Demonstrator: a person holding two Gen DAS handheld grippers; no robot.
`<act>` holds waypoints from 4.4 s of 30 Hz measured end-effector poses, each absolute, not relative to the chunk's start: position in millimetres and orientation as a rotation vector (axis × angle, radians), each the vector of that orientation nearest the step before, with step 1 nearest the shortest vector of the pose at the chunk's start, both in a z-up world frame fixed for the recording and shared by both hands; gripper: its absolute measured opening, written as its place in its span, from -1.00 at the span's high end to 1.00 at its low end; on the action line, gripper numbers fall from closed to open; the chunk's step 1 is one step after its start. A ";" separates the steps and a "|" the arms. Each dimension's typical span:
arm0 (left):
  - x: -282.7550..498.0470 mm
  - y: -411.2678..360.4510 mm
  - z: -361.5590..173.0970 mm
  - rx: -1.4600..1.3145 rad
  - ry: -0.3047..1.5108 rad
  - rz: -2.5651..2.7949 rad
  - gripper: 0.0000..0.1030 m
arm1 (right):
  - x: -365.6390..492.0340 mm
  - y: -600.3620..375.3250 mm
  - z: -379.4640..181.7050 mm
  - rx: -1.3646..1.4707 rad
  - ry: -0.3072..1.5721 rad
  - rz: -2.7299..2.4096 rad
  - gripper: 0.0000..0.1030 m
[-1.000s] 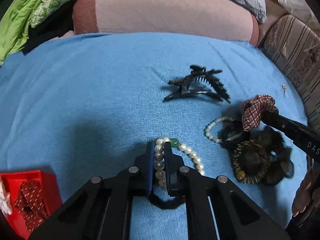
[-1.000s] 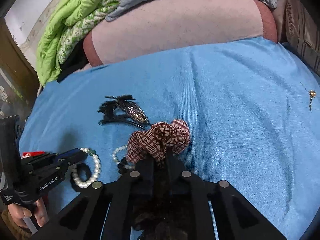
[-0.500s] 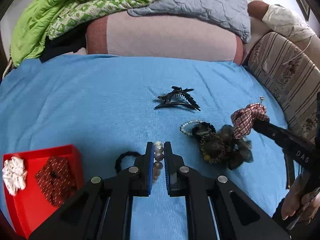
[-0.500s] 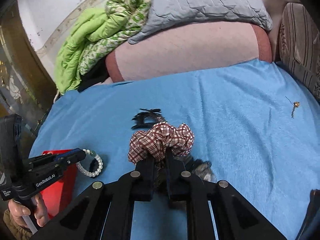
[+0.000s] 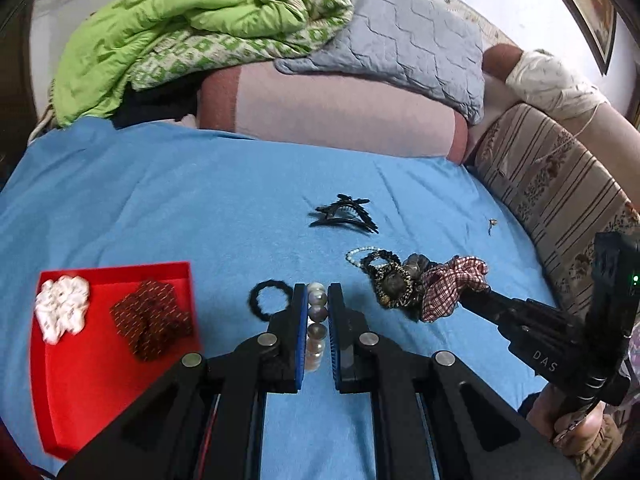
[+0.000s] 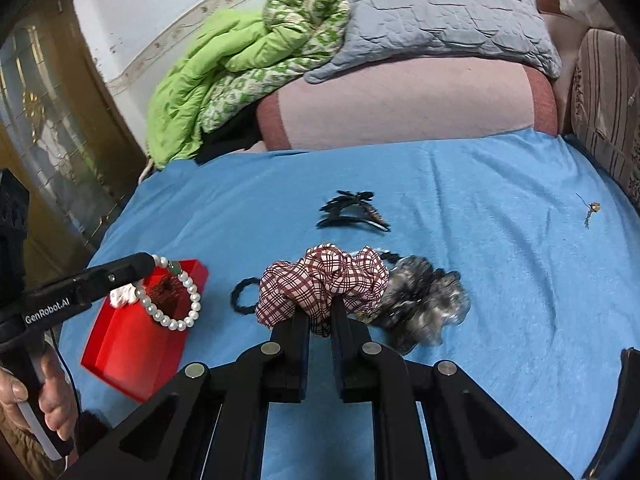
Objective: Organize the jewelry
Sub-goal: 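Carry the pearl bracelet and plaid scrunchie over the red tray with both tools, then open both tools to release the bracelet and plaid scrunchie into the tray, then move both open tools back toward the remaining accessories, then grasp the black hair tie with the left tool while the right grasps the dark sheer scrunchie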
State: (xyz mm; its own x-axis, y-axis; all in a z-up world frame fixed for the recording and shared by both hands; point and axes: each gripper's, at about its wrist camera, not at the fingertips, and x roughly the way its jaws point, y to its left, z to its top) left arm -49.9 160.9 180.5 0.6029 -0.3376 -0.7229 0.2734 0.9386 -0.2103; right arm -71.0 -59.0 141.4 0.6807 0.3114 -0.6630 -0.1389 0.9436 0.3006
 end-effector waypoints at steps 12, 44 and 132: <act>-95.2 220.0 179.7 -0.067 0.816 -0.216 0.82 | -97.1 -12.1 146.6 0.189 0.791 0.337 0.79; -118.2 394.9 95.1 -0.163 0.939 0.122 0.82 | -88.4 202.0 73.2 -0.092 1.003 0.637 0.79; 13.3 115.2 65.0 0.064 1.007 -0.138 -0.20 | -49.1 -154.3 53.8 0.412 0.867 0.107 -0.23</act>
State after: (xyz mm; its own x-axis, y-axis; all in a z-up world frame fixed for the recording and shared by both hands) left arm 13.3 115.2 65.0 0.5264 -0.0861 -0.8458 0.1453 0.9893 -0.0102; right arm -49.1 -154.3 53.8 0.6475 0.2562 -0.7178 0.0743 0.9161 0.3940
